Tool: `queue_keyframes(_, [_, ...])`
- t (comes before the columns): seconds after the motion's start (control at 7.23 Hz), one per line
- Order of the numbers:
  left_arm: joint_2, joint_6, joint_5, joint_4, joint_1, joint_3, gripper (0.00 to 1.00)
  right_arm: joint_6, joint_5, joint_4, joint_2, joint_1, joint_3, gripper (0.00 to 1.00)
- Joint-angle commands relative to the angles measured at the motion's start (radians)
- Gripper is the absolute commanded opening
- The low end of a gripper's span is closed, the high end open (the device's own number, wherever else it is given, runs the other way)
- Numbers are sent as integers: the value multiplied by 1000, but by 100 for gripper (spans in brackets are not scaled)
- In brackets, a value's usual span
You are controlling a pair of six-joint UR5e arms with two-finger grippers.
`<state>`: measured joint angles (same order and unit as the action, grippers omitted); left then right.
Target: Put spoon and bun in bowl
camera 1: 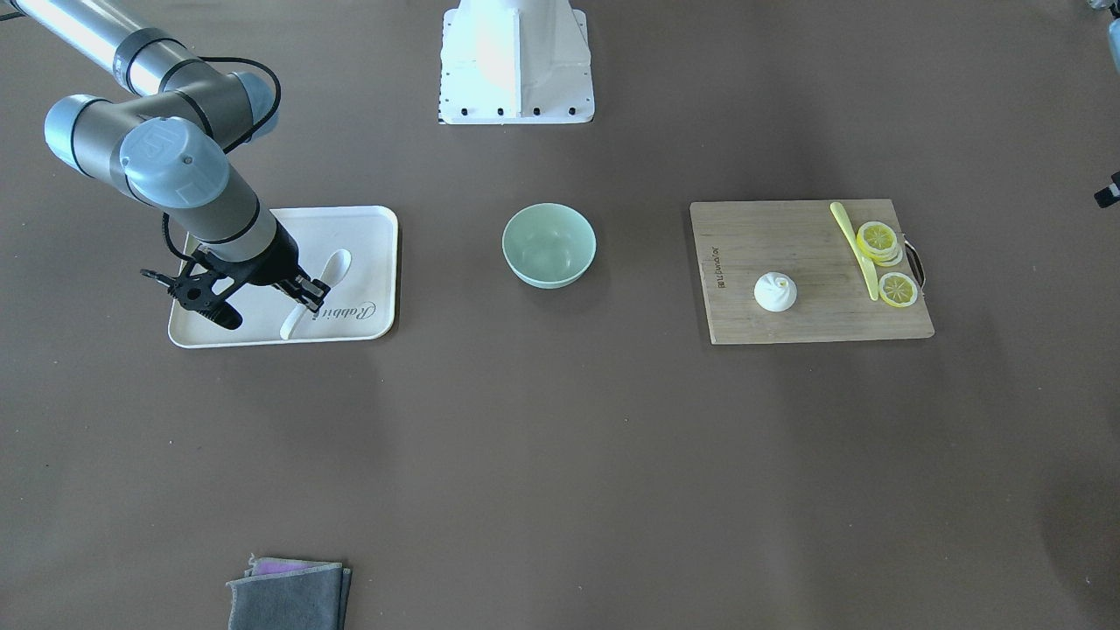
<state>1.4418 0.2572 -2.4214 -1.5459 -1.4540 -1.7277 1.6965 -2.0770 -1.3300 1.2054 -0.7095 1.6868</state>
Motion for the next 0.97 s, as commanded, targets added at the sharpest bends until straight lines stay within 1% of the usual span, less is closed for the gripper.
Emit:
queue_keyframes(0.0, [12, 42, 8, -75, 130, 14, 98, 261, 92, -125, -107, 80, 78, 0])
queue_keyframes(0.14, [50, 59, 10, -77, 159, 39, 98, 282, 136, -259, -185, 117, 118, 0])
queue_keyframes(0.28, [80, 86, 8, -80, 164, 72, 98, 323, 174, -353, -267, 149, 114, 0])
queue_keyframes(0.41, [124, 94, 5, -79, 184, 106, 98, 389, 220, -363, -302, 178, 114, 0])
queue_keyframes(0.55, [168, 149, 10, -79, 223, 117, 98, 440, 268, -365, -328, 208, 107, 0])
queue_keyframes(0.69, [204, 180, 11, -76, 253, 117, 98, 469, 306, -365, -360, 225, 79, 0])
queue_keyframes(0.83, [206, 204, 13, -75, 254, 106, 98, 521, 328, -362, -416, 225, 12, 0])
